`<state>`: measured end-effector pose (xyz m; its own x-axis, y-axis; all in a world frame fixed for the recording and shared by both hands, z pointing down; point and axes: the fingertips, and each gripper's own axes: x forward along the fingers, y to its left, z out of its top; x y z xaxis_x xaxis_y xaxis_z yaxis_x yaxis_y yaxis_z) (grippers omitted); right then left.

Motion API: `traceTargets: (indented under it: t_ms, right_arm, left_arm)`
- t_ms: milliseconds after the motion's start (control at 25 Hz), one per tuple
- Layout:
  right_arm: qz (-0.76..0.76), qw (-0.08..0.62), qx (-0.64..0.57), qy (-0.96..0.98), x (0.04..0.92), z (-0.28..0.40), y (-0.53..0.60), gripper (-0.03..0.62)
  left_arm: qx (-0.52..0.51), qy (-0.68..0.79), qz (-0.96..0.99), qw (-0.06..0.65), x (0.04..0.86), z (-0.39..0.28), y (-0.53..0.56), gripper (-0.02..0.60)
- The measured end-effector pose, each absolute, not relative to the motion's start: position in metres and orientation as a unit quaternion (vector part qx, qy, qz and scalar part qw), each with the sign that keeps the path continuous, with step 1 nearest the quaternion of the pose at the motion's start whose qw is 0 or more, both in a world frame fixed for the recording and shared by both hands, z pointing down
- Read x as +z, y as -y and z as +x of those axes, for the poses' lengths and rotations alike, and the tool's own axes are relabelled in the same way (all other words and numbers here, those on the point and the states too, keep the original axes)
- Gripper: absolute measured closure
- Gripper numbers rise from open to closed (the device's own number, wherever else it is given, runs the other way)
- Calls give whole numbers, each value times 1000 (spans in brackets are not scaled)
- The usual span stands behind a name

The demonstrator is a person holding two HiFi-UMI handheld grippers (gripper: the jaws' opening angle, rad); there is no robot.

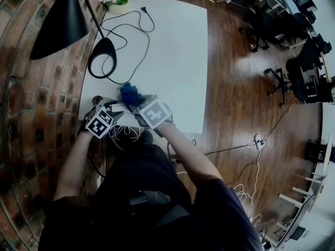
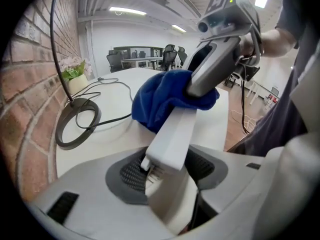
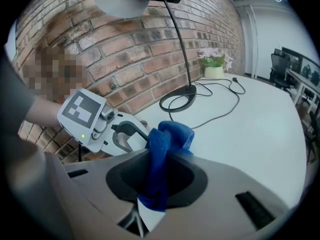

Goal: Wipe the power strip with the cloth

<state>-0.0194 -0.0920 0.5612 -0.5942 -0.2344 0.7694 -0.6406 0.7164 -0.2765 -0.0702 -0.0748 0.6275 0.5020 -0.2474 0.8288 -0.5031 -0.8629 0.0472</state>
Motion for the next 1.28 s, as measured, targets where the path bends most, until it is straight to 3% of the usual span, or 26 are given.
traceTargets:
  t_ms: [1120,1280]
  right_arm:
    - [313,303,315,843,563,85,102,516]
    - [338,398,297,799,601,138,88,519]
  left_arm:
    - [498,219,822,166,624,-67,72,351]
    - [499,221,821,168,624,-66,73,351]
